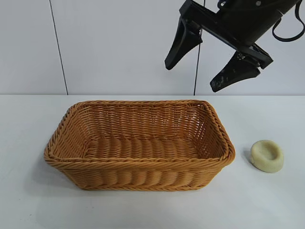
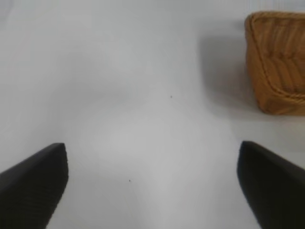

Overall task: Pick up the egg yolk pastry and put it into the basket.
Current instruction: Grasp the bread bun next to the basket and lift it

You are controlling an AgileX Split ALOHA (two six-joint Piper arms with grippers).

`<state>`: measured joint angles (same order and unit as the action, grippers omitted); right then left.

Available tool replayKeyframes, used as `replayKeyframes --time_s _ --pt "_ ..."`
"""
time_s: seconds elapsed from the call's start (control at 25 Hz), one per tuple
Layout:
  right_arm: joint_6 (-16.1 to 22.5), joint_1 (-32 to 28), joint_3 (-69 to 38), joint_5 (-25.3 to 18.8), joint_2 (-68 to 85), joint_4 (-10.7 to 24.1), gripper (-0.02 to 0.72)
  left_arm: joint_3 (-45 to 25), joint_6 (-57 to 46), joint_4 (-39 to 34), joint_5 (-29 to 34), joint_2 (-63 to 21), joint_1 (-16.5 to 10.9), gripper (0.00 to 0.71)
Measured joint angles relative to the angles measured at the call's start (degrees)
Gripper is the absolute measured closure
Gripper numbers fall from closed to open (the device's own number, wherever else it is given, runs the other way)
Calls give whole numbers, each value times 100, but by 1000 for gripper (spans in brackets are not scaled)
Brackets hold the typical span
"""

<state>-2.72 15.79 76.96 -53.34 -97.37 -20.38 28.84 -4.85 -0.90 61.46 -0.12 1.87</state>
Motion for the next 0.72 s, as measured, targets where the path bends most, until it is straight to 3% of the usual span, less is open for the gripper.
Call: replayKeyframes --time_s 0.12,0.24,0.52,0.72 --pt "557 -30 287 -371 10 1138 8 0 0 0 0 0 0 18" --pt "910 -259 363 -684 10 1887 8 0 0 0 0 -5 0 18" --pt "918 -985 374 -788 10 1855 8 0 0 0 0 -6 0 18" --pt "899 -1135 376 -788 -131 1843 8 0 0 0 0 -6 0 18"
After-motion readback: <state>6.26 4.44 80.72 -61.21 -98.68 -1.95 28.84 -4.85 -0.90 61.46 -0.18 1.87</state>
